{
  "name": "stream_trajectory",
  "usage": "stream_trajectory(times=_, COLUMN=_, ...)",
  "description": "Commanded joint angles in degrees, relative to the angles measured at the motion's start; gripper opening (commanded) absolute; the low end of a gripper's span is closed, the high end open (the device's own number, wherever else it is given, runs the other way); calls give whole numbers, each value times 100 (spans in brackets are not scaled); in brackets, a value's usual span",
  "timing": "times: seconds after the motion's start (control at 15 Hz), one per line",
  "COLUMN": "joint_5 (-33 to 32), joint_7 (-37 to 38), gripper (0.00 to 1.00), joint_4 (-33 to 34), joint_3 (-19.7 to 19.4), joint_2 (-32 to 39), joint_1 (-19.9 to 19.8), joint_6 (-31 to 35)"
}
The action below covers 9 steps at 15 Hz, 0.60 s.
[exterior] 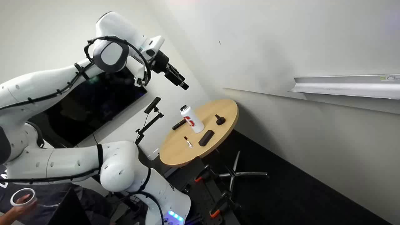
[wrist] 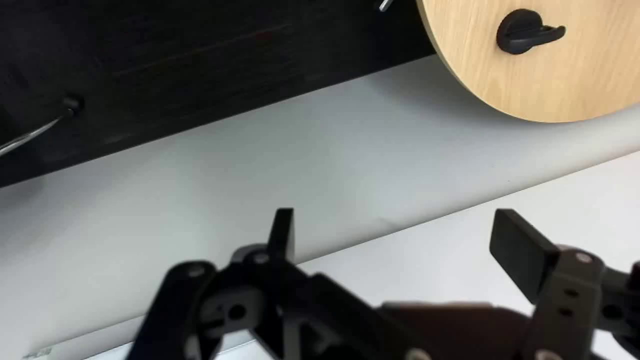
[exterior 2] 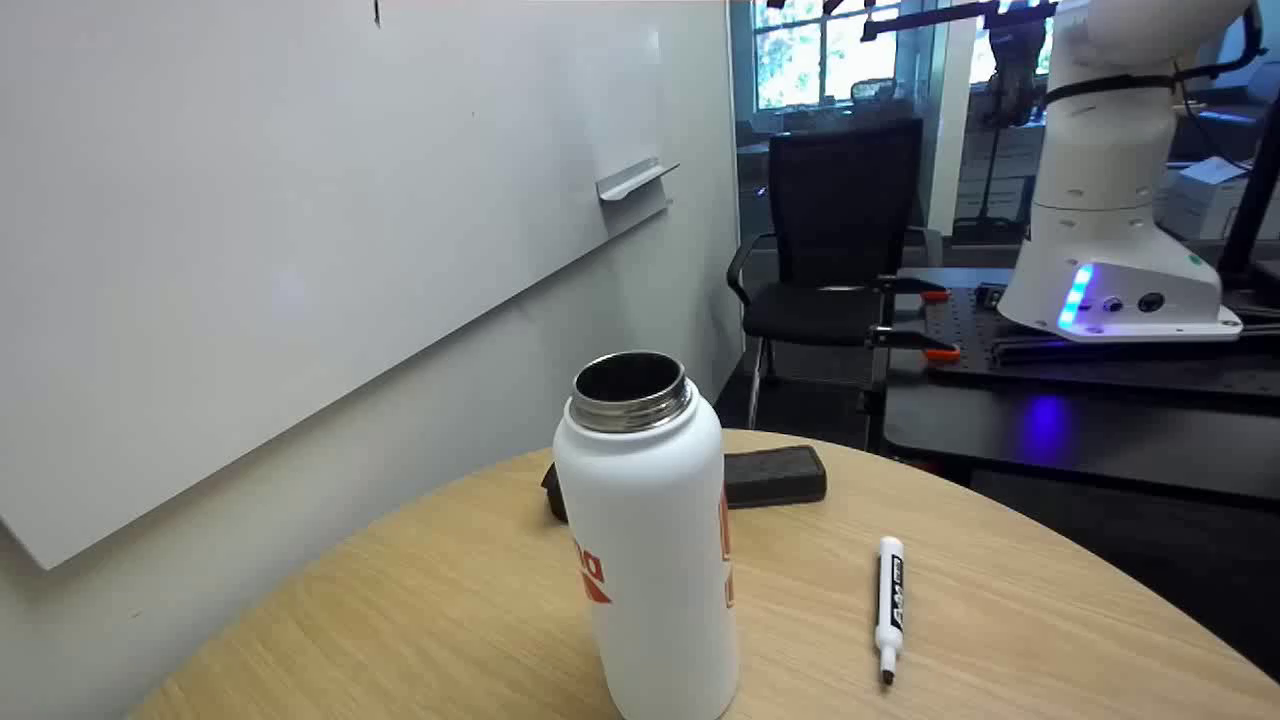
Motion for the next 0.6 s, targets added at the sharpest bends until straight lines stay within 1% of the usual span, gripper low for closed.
stream_trajectory(times=0.0, joint_5=34, joint_7=-32, gripper=100, joint_4=12, joint_3=34, joint_2=1, joint_1=-50, joint_6=-17)
stream_trajectory(times=0.33, joint_5=34, joint_7=-32, gripper=100, joint_4=12, joint_3=34, joint_2=1, joint_1=-50, joint_6=-17)
stream_trajectory(times=0.4, joint_5=-71, joint_7=-113, gripper=100, joint_4=87, joint_3=101, joint_2=101, joint_1=-34, joint_6=13)
stream_trajectory(times=0.53, joint_5=-297, joint_7=-511, gripper=100, joint_4=260, joint_3=223, joint_2=370, joint_1=111, joint_6=90)
